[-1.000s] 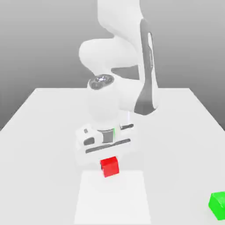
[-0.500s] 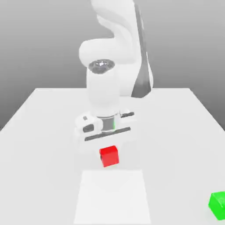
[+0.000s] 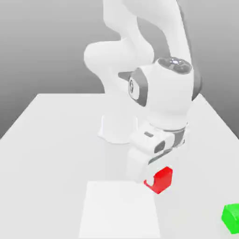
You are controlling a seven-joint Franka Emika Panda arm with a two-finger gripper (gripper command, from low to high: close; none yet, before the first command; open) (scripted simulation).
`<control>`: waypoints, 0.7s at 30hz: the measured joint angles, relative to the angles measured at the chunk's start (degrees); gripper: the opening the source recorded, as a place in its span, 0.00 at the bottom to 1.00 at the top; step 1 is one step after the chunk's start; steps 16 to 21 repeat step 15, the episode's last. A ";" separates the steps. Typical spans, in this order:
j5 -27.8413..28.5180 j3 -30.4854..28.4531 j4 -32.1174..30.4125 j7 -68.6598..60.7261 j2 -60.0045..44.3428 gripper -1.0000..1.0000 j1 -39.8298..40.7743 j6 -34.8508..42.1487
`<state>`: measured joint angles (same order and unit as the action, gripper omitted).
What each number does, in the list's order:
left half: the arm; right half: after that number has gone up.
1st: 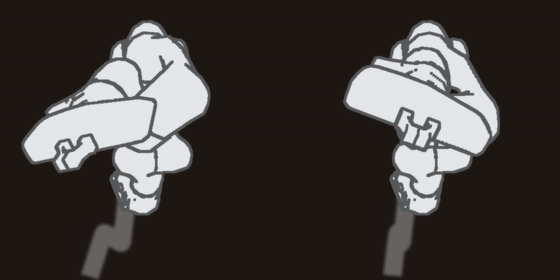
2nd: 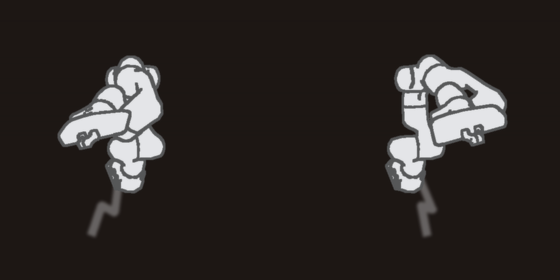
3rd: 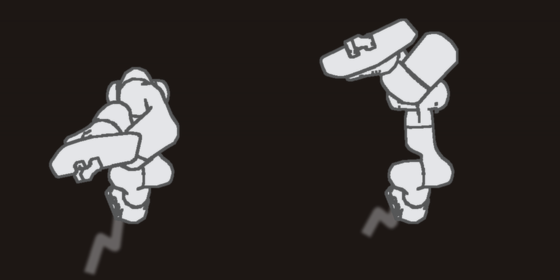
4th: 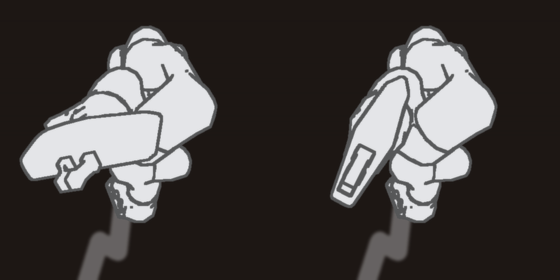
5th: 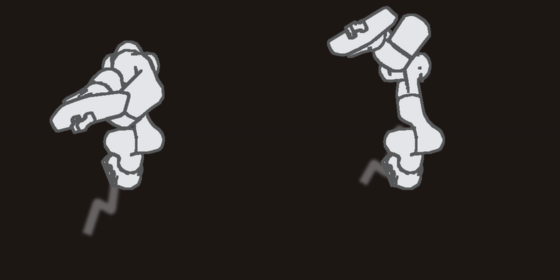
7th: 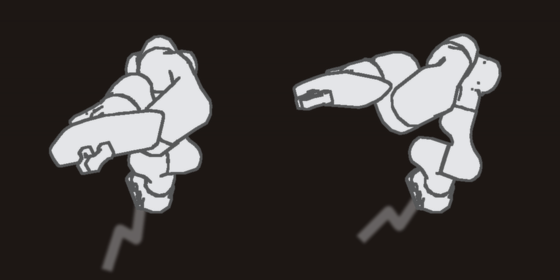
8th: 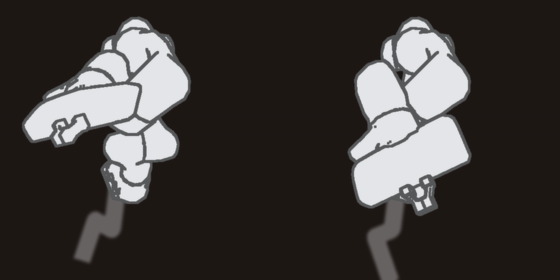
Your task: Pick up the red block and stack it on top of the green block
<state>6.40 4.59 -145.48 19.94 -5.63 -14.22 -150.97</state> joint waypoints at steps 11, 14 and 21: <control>1.42 6.13 17.01 -2.52 -16.16 0.00 -8.40 1.35; 1.92 5.73 17.16 -2.18 -17.62 1.00 -8.77 0.05; 1.92 5.73 17.16 -2.18 -17.62 1.00 -8.77 0.05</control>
